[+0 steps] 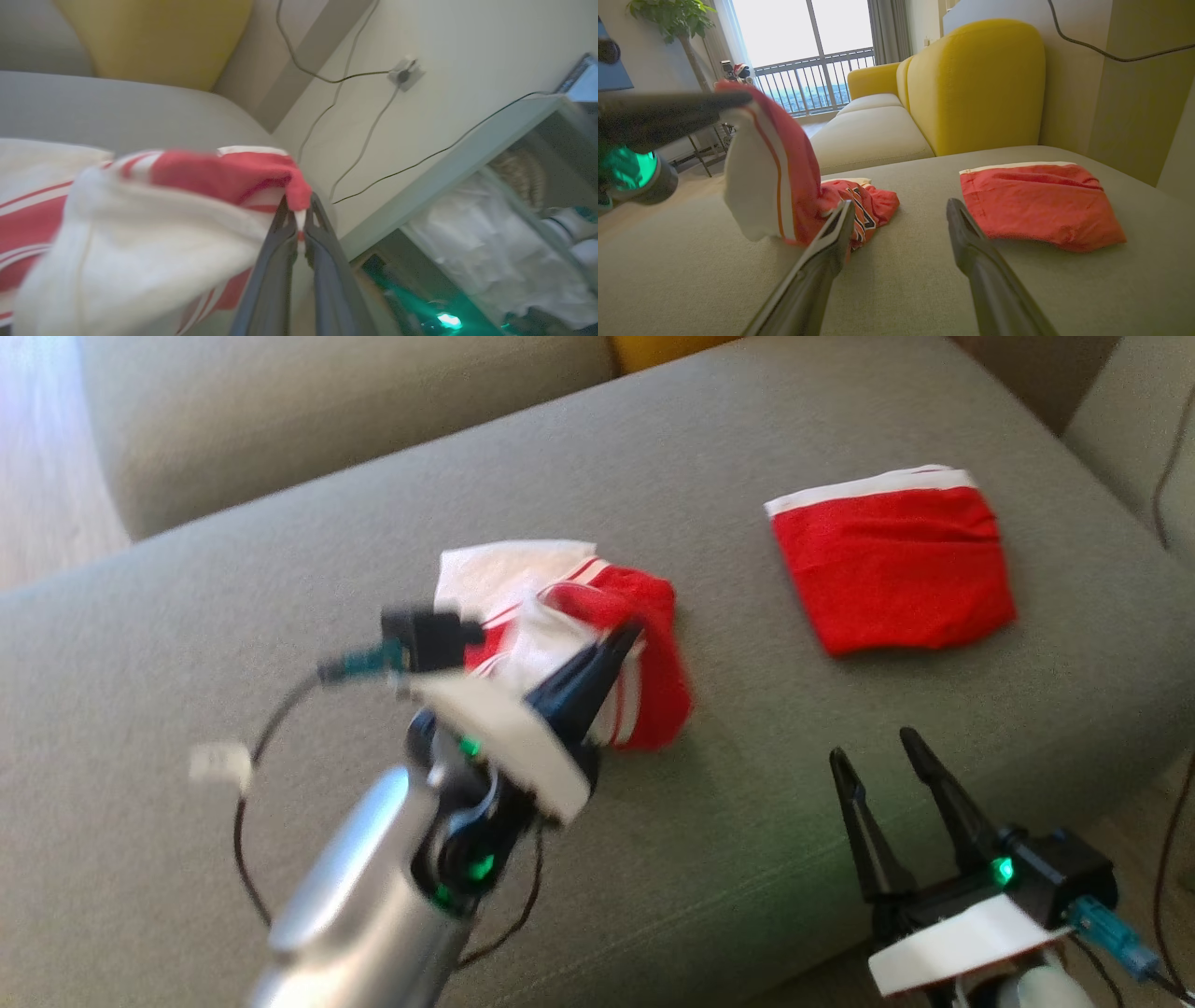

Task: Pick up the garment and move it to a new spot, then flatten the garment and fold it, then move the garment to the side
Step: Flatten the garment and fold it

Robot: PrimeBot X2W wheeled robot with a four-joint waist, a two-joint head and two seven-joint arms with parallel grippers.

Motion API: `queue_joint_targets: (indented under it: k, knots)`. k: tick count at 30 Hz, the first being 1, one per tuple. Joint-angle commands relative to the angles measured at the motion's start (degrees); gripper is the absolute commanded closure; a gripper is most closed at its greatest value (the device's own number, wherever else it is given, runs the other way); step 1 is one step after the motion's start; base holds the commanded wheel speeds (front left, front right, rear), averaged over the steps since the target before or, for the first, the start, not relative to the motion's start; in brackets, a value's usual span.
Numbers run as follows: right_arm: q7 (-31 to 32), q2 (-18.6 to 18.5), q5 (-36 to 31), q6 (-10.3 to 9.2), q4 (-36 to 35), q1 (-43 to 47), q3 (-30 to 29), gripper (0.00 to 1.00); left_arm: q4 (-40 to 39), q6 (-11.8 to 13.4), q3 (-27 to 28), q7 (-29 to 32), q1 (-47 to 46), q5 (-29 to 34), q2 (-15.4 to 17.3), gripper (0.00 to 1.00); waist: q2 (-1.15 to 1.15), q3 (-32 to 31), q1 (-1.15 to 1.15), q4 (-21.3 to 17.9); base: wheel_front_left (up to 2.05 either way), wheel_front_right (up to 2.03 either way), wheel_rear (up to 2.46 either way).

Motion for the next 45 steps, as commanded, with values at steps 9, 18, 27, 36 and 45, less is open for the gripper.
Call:
queue_joint_targets:
  k: [9,18,27,36,45]
  knots:
    - [-0.5,-0.5,0.1,-0.02,-2.1,-1.0,2.0,0.00,-10.2,12.5,0.6,3.4,-25.1,-14.3,0.4,1.00,0.00,-3.8,0.01,-5.5,0.00,0.00,0.00]
    - [-0.5,-0.5,-0.1,-0.02,-2.5,-0.5,2.0,0.00,6.5,14.0,5.7,-7.1,-43.9,-11.5,0.5,1.00,0.00,-4.2,0.01,-6.1,0.00,0.00,0.00]
    - [-0.5,-0.5,-0.5,-0.02,-2.9,0.2,1.2,0.00,17.5,11.0,7.1,-11.3,-34.9,-11.4,5.5,1.00,0.00,-2.6,0.01,-1.7,0.00,0.00,0.00]
    - [-0.5,-0.5,-0.6,-0.02,-2.8,0.3,0.9,0.00,22.1,8.0,8.1,-15.9,-21.3,-9.9,14.4,1.00,0.00,1.4,0.01,2.2,0.00,0.00,0.00]
    - [-0.5,-0.5,1.5,-0.02,1.3,-3.5,5.0,0.00,27.2,5.4,5.8,-19.2,-18.4,-4.2,21.9,1.00,0.00,4.6,0.01,5.3,0.00,0.00,0.00]
